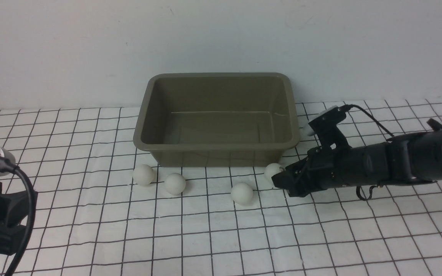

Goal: Put the table tennis balls into the box on the white checkered tablecloth.
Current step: 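Reach for and grasp a ping pong ball on the table, then release the ping pong ball into the bin and lift the gripper away, then reach for and grasp a ping pong ball on the table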

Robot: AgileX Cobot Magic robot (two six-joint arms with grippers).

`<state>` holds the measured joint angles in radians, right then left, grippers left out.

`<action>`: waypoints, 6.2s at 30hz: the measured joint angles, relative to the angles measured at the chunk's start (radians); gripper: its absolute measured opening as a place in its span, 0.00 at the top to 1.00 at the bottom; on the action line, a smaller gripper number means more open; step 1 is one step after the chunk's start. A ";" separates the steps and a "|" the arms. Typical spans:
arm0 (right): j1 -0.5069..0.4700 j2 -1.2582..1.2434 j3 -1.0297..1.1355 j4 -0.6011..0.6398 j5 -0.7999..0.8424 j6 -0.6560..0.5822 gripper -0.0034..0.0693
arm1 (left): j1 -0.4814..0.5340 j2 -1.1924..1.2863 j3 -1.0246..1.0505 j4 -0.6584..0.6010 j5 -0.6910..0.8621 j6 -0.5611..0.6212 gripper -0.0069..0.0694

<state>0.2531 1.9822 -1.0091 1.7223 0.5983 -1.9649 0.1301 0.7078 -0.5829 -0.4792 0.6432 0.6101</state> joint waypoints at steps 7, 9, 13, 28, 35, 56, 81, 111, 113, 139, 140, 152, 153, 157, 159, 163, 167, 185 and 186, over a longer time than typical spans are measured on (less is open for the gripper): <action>0.000 0.000 -0.026 0.003 -0.001 0.005 0.49 | 0.000 0.000 0.000 0.000 0.000 0.000 0.45; 0.000 0.000 -0.027 0.003 -0.006 0.005 0.49 | 0.000 0.000 0.000 0.000 0.000 0.000 0.45; 0.000 0.000 -0.029 0.003 -0.008 0.008 0.49 | 0.000 0.000 0.000 0.000 0.000 0.000 0.45; 0.000 0.022 -0.030 0.004 -0.008 0.009 0.49 | 0.000 0.000 0.000 0.000 0.000 0.000 0.45; 0.000 0.052 -0.033 0.016 0.026 0.009 0.49 | 0.000 0.000 0.000 0.000 0.000 0.000 0.45; 0.000 -0.059 -0.031 -0.011 -0.093 0.023 0.53 | 0.000 0.000 0.000 0.000 0.000 0.000 0.45; 0.000 -0.329 -0.030 -0.681 0.020 0.600 0.54 | 0.000 0.000 0.000 0.000 0.000 0.000 0.45; 0.000 -0.043 -0.340 -0.320 -0.057 0.391 0.28 | 0.000 0.000 0.000 0.000 0.000 0.000 0.45; 0.000 -0.071 -0.340 -0.333 -0.057 0.368 0.23 | 0.000 0.000 0.000 0.000 0.000 0.000 0.45; 0.000 -0.626 -0.295 -0.980 0.191 1.099 0.27 | 0.000 0.000 0.000 0.000 0.008 0.000 0.45; 0.000 -0.635 -0.261 -0.983 0.199 1.110 0.27 | 0.000 0.000 0.000 0.000 0.008 0.000 0.45; 0.154 -0.681 0.131 -0.860 -0.031 1.038 0.27 | 0.000 0.000 0.000 0.000 0.008 0.000 0.45; 0.213 -0.681 0.169 -0.849 -0.092 1.031 0.27 | 0.000 0.000 0.000 0.000 0.008 0.000 0.45; 0.316 -0.656 0.216 -0.831 -0.244 1.029 0.27 | 0.000 0.000 0.000 0.000 0.008 0.000 0.45; 0.344 -0.630 0.219 -0.828 -0.290 1.028 0.27 | 0.000 0.000 0.000 0.000 0.008 0.000 0.45; 0.374 -0.558 0.219 -0.823 -0.357 1.026 0.27 | 0.000 0.000 0.000 0.000 0.008 0.000 0.45; 0.379 -0.476 0.219 -0.818 -0.423 1.026 0.27 | 0.000 0.000 0.000 0.000 0.008 0.000 0.45; 0.379 -0.228 0.038 -0.790 -0.459 1.004 0.27 | 0.000 0.000 0.000 0.000 0.008 0.000 0.45; 0.379 -0.204 0.024 -0.772 -0.449 1.004 0.27 | 0.000 0.000 0.000 0.000 0.008 0.000 0.45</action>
<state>0.6318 1.7783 -0.9852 0.9503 0.1493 -0.9612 0.1301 0.7078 -0.5829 -0.4792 0.6517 0.6101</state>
